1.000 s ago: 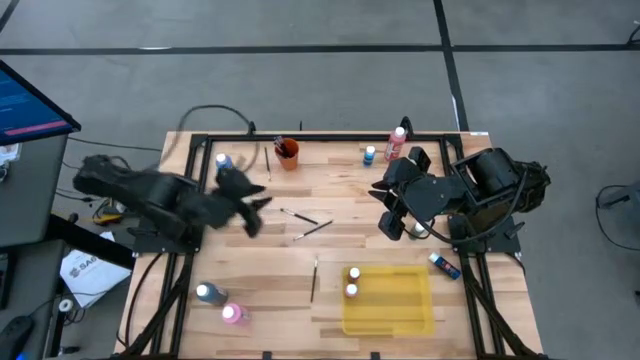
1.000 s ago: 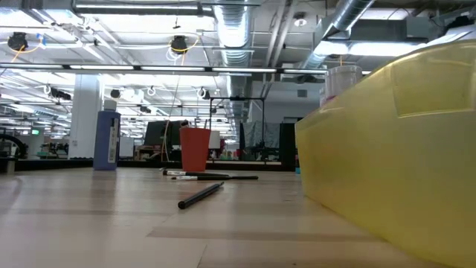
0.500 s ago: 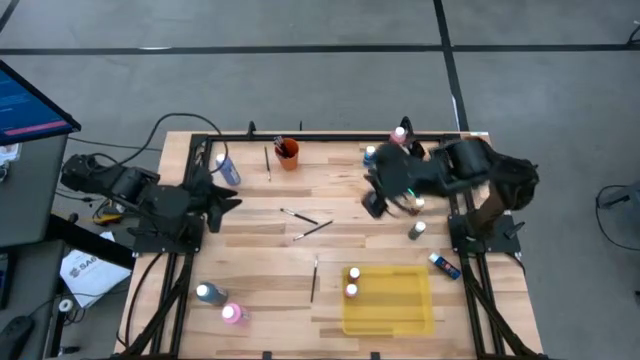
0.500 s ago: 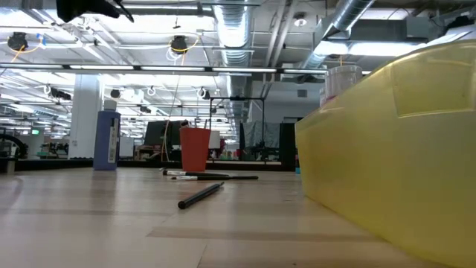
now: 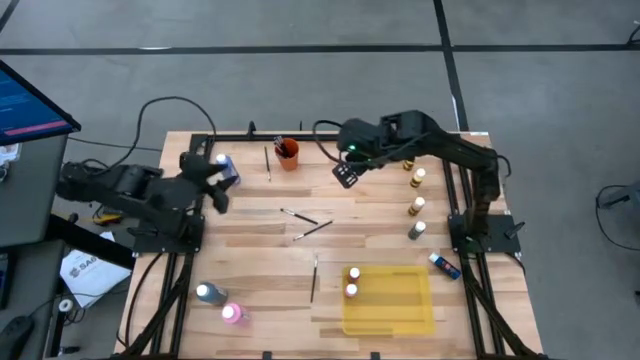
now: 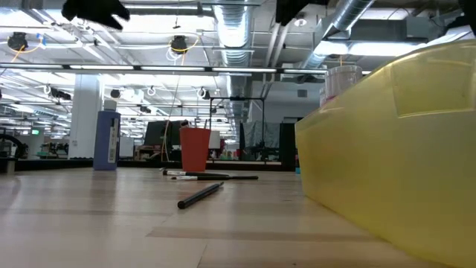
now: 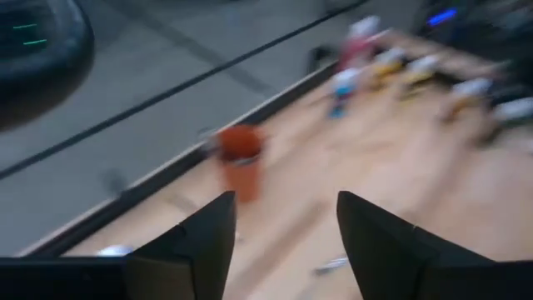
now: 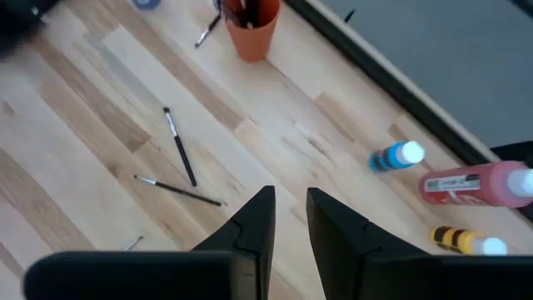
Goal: Pick & Place Paint Supplies
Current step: Put the light blue paint bottle into the yellow bin
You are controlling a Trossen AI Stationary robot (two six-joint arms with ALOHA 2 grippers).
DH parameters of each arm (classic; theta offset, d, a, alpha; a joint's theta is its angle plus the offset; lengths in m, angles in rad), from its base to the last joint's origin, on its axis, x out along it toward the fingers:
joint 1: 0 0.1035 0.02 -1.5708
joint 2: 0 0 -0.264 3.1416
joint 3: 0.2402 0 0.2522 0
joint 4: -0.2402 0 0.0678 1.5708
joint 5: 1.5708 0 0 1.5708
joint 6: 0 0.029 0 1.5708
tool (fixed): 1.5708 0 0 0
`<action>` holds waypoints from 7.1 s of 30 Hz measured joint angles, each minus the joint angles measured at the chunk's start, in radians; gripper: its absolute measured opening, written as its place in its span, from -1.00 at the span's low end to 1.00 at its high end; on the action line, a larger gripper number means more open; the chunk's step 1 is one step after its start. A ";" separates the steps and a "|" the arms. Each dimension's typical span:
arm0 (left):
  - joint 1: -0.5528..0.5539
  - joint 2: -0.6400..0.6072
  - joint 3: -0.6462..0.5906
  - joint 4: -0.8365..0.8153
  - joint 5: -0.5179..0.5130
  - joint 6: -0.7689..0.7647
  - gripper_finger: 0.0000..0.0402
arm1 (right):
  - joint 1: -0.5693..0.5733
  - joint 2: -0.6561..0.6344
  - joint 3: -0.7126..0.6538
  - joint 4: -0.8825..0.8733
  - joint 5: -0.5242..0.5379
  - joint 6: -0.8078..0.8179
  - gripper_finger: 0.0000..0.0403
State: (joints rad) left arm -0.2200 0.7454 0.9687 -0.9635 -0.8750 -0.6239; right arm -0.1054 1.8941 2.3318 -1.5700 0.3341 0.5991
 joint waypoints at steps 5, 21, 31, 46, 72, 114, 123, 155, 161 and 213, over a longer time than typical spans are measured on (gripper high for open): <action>0.234 0.102 0.000 -0.040 0.095 -0.024 0.09 | -0.016 0.010 0.000 0.010 -0.022 -0.033 -0.66; 0.532 0.067 0.000 -0.017 0.281 0.041 0.21 | -0.302 -0.011 -0.001 -0.002 -0.046 -0.323 -0.34; 0.542 -0.055 0.000 -0.006 0.280 0.041 0.23 | -0.430 0.093 -0.001 -0.001 -0.119 -0.397 0.07; 0.541 -0.076 0.000 0.001 0.278 0.068 0.21 | -0.455 0.237 -0.069 0.003 -0.184 -0.390 -0.02; 0.541 -0.067 0.000 0.022 0.278 0.059 0.19 | -0.434 -0.057 -0.793 0.449 -0.259 -0.256 -0.03; 0.541 -0.067 0.001 0.022 0.277 0.069 0.18 | -0.519 0.042 -0.776 0.617 -0.190 -0.348 -0.41; 0.541 -0.067 0.001 0.022 0.277 0.069 0.18 | -0.515 0.041 -0.776 0.614 -0.190 -0.347 -0.46; 0.541 -0.067 0.001 0.022 0.278 0.127 0.18 | 0.534 -0.325 -0.689 0.253 -0.268 0.793 -0.42; 0.541 -0.068 0.001 0.022 0.277 0.173 0.18 | 0.640 -0.202 -0.689 0.365 -0.304 0.971 -0.44; 0.541 -0.062 0.000 0.040 0.281 0.270 0.18 | 0.653 0.091 -0.685 0.595 -0.251 0.682 -0.12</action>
State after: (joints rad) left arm 0.3214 0.6834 0.9691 -0.9237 -0.5941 -0.3535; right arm 0.5476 1.9850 1.6466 -0.9747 0.0834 1.2814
